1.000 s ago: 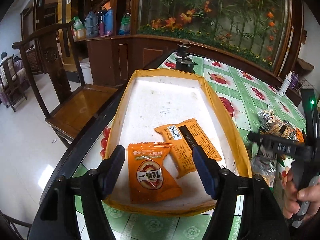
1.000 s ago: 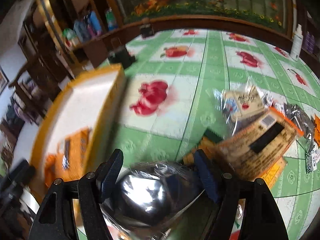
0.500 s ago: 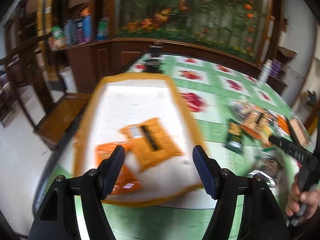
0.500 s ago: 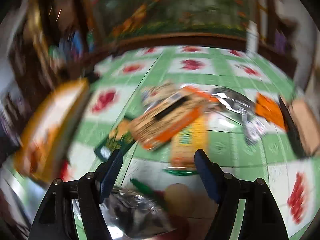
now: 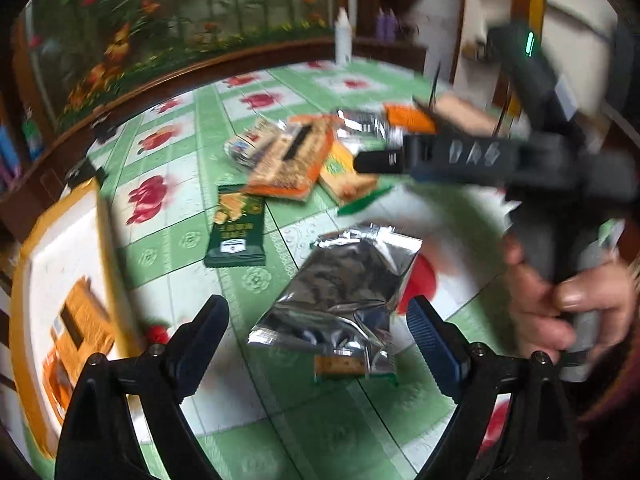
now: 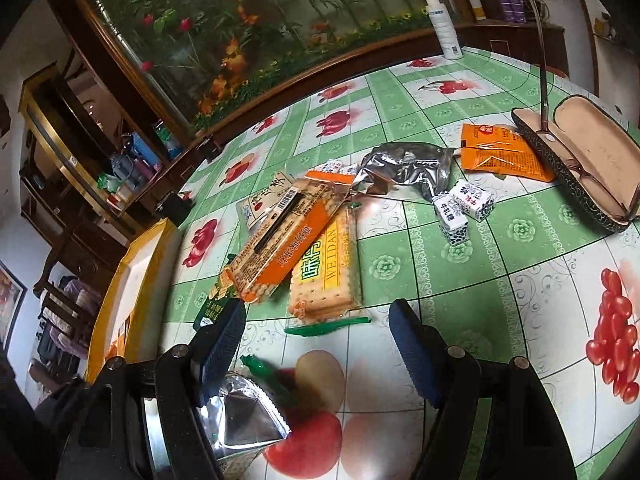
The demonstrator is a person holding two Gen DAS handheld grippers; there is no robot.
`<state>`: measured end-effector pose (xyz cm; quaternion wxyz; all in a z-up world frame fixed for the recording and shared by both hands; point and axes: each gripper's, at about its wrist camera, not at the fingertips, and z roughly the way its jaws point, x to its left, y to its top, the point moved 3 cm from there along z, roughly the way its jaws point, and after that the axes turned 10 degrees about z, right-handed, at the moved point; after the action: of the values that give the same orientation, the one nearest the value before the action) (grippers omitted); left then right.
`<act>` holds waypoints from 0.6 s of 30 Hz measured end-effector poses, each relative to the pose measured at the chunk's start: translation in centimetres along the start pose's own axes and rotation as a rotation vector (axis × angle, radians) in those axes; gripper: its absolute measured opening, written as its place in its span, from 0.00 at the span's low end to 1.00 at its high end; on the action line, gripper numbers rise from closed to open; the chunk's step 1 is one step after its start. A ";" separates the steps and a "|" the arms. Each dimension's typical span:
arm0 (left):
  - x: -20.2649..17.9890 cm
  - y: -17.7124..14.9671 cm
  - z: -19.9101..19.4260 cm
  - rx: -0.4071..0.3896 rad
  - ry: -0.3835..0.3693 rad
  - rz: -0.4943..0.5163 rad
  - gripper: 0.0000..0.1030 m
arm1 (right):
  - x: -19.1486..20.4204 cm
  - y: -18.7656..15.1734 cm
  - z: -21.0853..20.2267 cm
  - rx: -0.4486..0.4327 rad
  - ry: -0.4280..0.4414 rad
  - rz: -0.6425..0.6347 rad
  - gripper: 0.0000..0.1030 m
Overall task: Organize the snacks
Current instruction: 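Grasp the silver foil snack bag with the left gripper, then grasp the green-topped cracker pack with the right gripper while the left holds the foil bag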
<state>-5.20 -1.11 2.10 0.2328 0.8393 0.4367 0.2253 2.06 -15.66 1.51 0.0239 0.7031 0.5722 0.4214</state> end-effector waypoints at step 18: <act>3.6 -1.7 0.5 -0.032 -0.089 -0.257 0.69 | 0.3 -0.7 0.0 0.007 -0.006 -0.021 0.76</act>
<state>-4.11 2.68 1.30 0.2923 0.7817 0.5262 0.1629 1.50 -15.15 1.28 0.0277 0.6984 0.5810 0.4170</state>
